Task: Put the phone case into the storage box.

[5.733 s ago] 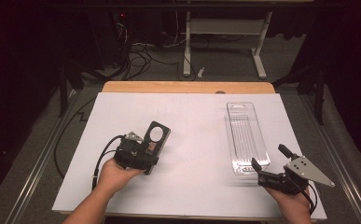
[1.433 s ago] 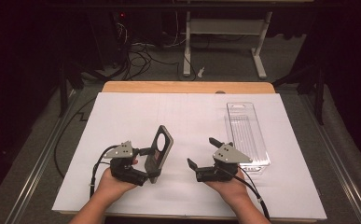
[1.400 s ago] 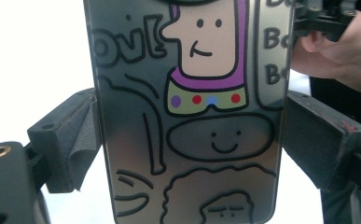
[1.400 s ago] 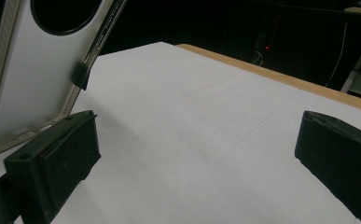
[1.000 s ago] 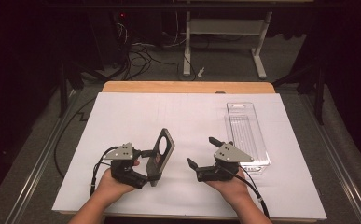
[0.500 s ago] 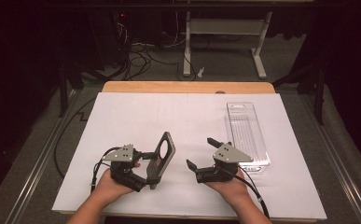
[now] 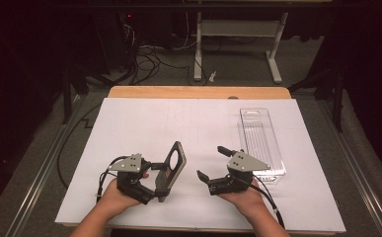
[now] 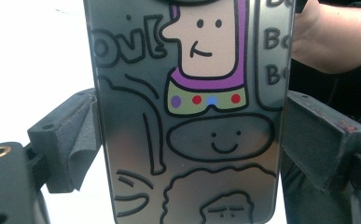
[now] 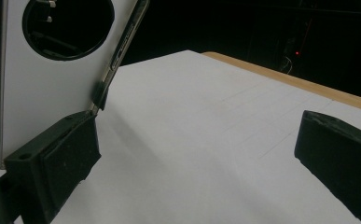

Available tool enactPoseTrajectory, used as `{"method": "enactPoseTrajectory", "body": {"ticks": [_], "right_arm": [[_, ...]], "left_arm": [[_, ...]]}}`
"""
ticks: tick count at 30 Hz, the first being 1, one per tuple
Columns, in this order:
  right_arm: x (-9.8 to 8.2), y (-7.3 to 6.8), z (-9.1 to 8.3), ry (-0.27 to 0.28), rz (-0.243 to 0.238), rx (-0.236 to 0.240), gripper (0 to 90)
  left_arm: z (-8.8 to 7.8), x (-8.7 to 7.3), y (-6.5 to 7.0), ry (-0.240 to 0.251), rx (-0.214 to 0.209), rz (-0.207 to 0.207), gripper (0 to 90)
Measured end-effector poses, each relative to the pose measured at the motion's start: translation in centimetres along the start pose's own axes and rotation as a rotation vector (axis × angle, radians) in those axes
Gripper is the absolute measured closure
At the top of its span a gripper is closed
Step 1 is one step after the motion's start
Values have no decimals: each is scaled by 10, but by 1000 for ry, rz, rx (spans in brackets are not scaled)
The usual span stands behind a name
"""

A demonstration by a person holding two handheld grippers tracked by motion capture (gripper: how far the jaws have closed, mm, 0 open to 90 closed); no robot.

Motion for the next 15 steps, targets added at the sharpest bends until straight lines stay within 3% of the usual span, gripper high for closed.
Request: {"method": "enactPoseTrajectory", "body": {"ticks": [9, 15], "right_arm": [[16, 3, 10, 11, -3, 27, 2], [15, 3, 13, 7, 11, 52, 1]], "left_arm": [[-2, 2, 0, 21, -3, -7, 128], [-2, 3, 2, 23, -9, -6, 128]]}}
Point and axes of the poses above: each handheld gripper's, and its own axes: z roughly forward along the jaws, x roughly out of its top, y roughly to its right, the point moved 7 cm from there along z, roughly forward along the jaws, and after that the axes turned 6 degrees about y, right-handed, at the moved point
